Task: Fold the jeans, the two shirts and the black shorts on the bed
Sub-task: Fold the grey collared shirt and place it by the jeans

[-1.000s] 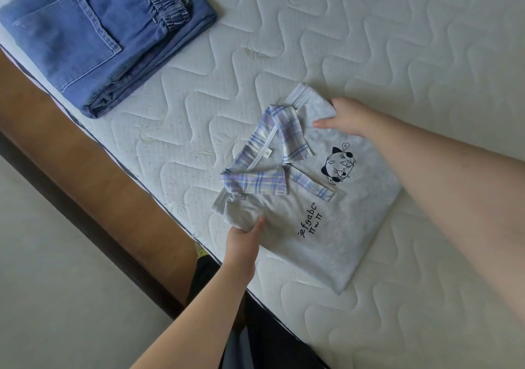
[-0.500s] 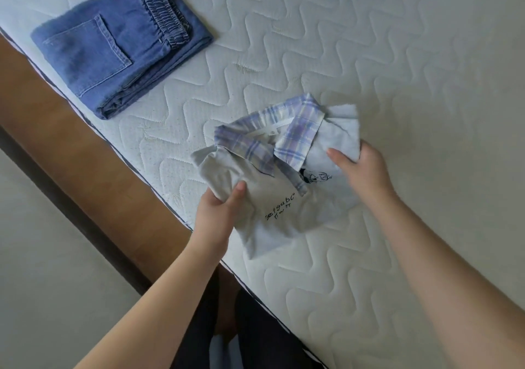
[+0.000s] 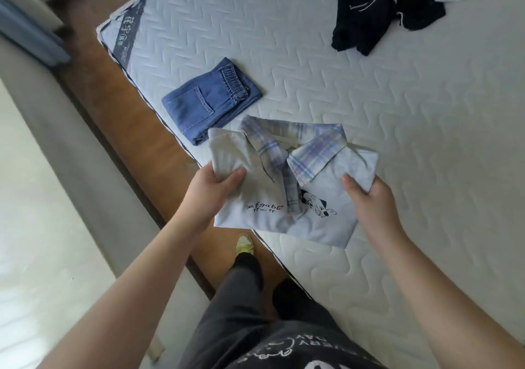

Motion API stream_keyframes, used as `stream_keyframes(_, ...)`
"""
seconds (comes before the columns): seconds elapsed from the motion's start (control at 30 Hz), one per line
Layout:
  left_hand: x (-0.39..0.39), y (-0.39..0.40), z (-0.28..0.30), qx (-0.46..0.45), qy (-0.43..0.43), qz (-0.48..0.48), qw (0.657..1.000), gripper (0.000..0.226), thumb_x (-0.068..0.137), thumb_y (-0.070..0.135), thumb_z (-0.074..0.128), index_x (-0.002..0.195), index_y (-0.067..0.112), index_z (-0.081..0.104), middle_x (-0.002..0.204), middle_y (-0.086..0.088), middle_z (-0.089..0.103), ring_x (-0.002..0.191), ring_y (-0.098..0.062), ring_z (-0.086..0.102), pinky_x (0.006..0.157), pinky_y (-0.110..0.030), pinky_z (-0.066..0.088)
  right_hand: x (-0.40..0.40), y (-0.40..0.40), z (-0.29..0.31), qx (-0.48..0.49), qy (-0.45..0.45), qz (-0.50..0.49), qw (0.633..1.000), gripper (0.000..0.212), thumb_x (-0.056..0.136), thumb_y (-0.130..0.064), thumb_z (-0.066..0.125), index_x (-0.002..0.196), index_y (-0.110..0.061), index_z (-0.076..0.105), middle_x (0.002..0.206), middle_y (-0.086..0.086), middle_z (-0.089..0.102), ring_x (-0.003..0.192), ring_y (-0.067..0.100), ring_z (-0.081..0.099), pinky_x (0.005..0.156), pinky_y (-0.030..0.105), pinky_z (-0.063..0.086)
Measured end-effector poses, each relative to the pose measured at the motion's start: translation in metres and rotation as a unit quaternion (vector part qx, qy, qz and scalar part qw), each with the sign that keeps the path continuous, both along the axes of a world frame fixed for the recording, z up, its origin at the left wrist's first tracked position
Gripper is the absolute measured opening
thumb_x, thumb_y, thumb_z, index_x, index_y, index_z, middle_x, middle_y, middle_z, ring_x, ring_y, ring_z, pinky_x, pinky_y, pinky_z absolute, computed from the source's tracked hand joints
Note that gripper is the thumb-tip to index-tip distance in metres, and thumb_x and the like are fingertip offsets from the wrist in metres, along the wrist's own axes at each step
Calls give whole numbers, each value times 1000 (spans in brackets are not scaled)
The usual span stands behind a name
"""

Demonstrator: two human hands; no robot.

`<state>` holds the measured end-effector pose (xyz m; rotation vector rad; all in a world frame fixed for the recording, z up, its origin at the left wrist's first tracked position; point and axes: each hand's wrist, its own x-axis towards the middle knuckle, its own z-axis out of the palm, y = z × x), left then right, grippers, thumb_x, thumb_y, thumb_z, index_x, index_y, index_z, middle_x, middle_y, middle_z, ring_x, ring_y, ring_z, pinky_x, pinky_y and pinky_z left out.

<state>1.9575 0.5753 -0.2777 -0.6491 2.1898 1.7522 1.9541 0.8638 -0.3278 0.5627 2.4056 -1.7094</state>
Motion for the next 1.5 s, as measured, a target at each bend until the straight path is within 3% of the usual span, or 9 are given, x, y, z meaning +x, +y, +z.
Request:
stream_keyframes(0.13, 10, -21, 47, -27, 8, -58, 998, 27, 86, 37, 73, 105, 19, 68, 100, 2, 76, 94, -19, 73, 89, -49, 56, 13, -16, 43, -7, 25, 29, 999, 9, 90, -36, 67, 89, -27, 65, 82, -16, 69, 79, -6, 64, 67, 18, 49)
stream_keyframes(0.33, 33, -52, 85, -44, 48, -13, 998, 46, 70, 49, 78, 103, 17, 71, 100, -2, 76, 94, -23, 73, 88, -50, 57, 20, -28, 83, -43, 24, 51, 997, 17, 89, -38, 68, 84, -21, 68, 83, -8, 73, 76, -2, 67, 75, 29, 51)
stream_keyframes(0.63, 36, -103, 81, 43, 65, 43, 996, 35, 80, 25, 80, 111, 13, 67, 105, -7, 75, 98, -27, 72, 89, -45, 56, 12, -65, 108, -81, 8, 90, 993, 23, 88, -39, 69, 97, -19, 72, 92, -6, 76, 91, 12, 71, 88, 41, 55)
stream_keyframes(0.87, 27, -180, 77, 81, 54, 27, 995, 22, 98, 18, 58, 118, 10, 61, 110, -6, 74, 102, -23, 71, 85, -33, 58, -22, -151, 107, -78, 4, 110, 991, 17, 89, -35, 69, 98, -20, 72, 93, -8, 76, 96, 13, 71, 87, 37, 54)
stream_keyframes(1.07, 13, -259, 80, 79, 77, 16, 994, 37, 91, 35, 62, 119, 11, 62, 113, -9, 72, 105, -27, 69, 92, -44, 56, -56, -232, 109, -55, 19, 143, 988, 16, 89, -34, 69, 95, -19, 72, 91, -6, 76, 92, 14, 71, 90, 43, 54)
stream_keyframes(1.2, 1, -296, 85, 61, 86, 31, 994, 35, 92, 36, 63, 113, 9, 65, 110, -12, 72, 104, -31, 69, 94, -49, 54, -70, -269, 115, -69, 27, 151, 986, 13, 90, -31, 68, 92, -18, 72, 88, -7, 76, 88, 11, 71, 84, 40, 54)
stream_keyframes(1.3, -12, -318, 90, 48, 89, 58, 993, 24, 96, 27, 62, 112, 9, 65, 107, -12, 73, 102, -30, 70, 90, -43, 56, -85, -292, 116, -82, 25, 157, 984, 18, 87, -37, 70, 94, -20, 72, 93, -4, 76, 93, 16, 71, 92, 48, 53)
stream_keyframes(1.4, -23, -333, 91, 51, 93, 79, 991, 27, 93, 30, 66, 112, 12, 66, 108, -11, 73, 101, -29, 70, 88, -41, 57, -104, -314, 115, -93, 21, 170, 981, 46, 71, -64, 72, 98, -27, 73, 96, -5, 76, 96, 16, 71, 94, 48, 53)
stream_keyframes(1.5, -29, -345, 86, 53, 77, 111, 989, 29, 91, 32, 64, 114, 13, 66, 108, -11, 74, 101, -28, 71, 90, -45, 56, -125, -335, 110, -108, 7, 191, 976, 44, 70, -64, 74, 98, -29, 73, 97, -5, 76, 97, 16, 71, 96, 49, 52)
